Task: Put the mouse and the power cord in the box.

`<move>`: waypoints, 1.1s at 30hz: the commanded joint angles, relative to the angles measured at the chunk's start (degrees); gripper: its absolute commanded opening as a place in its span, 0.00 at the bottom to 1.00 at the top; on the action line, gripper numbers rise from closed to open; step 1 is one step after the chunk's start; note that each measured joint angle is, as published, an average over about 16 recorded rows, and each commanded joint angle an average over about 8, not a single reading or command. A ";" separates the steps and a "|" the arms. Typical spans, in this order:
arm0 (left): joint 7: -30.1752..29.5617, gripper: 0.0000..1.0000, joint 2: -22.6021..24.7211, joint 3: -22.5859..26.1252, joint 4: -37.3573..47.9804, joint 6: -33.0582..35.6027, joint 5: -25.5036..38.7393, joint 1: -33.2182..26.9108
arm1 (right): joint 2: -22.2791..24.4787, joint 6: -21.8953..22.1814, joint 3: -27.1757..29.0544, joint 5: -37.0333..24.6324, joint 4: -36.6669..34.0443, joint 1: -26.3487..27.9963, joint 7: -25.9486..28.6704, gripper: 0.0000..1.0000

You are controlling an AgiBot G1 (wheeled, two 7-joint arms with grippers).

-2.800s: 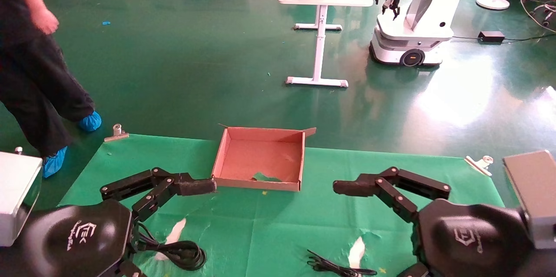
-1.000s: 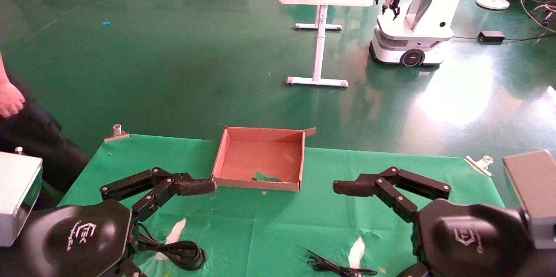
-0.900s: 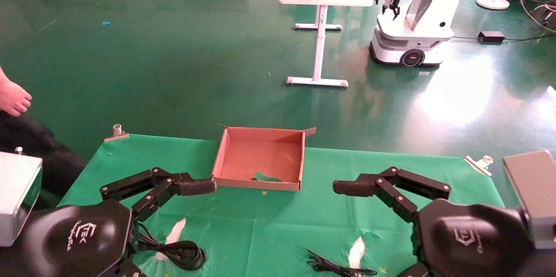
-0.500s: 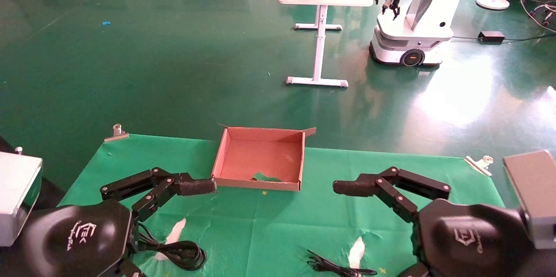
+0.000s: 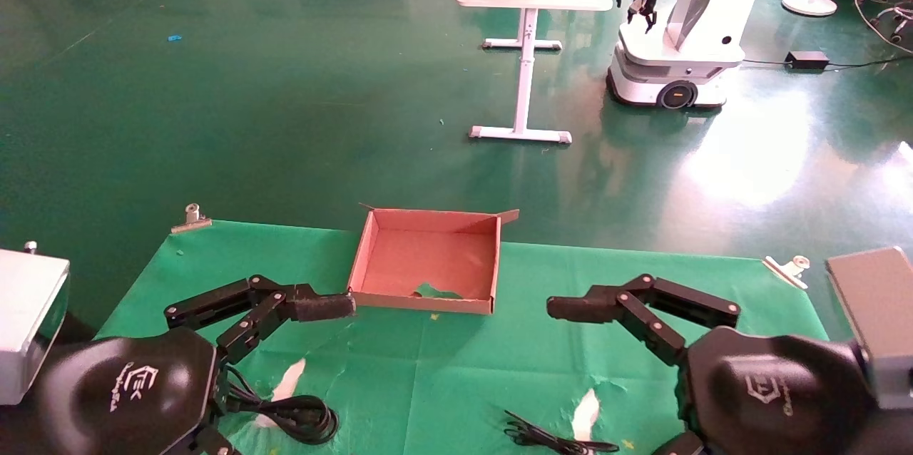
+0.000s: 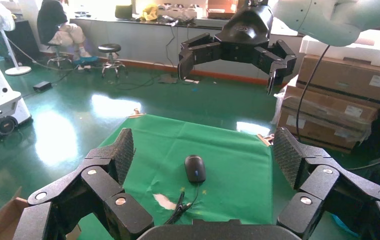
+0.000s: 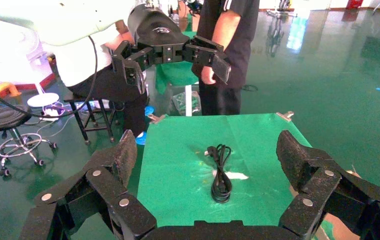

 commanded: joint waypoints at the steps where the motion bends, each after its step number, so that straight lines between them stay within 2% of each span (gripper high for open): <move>1: 0.00 1.00 0.00 0.00 0.00 0.00 0.00 0.00 | 0.00 0.00 0.00 0.00 0.00 0.00 0.00 1.00; 21: -0.65 1.00 -0.04 0.94 1.18 0.09 1.21 0.58 | 0.12 0.20 -0.18 -0.81 -0.21 -0.30 -0.51 1.00; 26: -4.41 1.00 -1.16 4.28 3.86 -0.02 7.31 -0.14 | 0.17 1.31 -1.37 -5.45 -0.67 -1.04 -3.04 1.00; 33: -11.64 1.00 -4.25 8.86 6.21 0.07 18.12 -4.08 | -0.82 4.37 -4.49 -16.49 1.35 0.16 -6.92 1.00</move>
